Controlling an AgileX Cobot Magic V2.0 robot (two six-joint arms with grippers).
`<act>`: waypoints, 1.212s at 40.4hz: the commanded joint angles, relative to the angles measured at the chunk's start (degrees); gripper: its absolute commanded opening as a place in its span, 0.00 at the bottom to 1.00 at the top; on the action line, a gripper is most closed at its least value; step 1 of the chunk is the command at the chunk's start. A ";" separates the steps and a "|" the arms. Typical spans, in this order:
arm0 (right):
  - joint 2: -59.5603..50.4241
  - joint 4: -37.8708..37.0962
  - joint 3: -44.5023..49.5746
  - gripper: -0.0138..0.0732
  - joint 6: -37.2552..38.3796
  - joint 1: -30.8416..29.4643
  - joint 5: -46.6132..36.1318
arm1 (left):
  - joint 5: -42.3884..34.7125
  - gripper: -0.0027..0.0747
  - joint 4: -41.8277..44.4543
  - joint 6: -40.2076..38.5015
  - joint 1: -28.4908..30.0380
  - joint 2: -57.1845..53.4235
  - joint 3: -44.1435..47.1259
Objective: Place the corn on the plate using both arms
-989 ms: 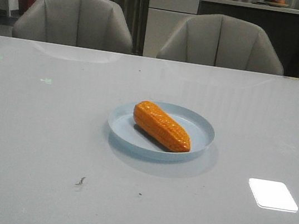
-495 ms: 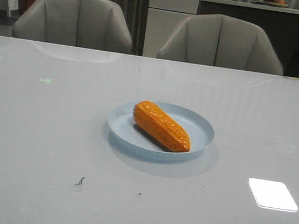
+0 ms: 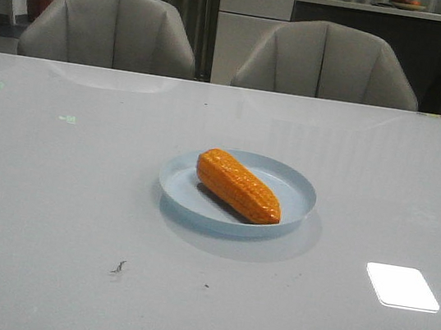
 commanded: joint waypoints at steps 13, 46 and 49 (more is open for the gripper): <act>1.04 0.22 -1.37 0.84 0.02 -0.43 -4.58 | -4.66 0.15 -0.46 -0.62 0.07 -1.31 2.19; -15.66 3.58 22.12 0.21 -0.02 -4.86 -53.86 | -4.66 0.15 -0.46 -0.62 0.07 -1.31 2.19; -18.71 3.58 27.94 0.21 -0.02 -4.76 -57.52 | -4.66 0.15 -0.46 -0.62 0.07 -1.31 2.19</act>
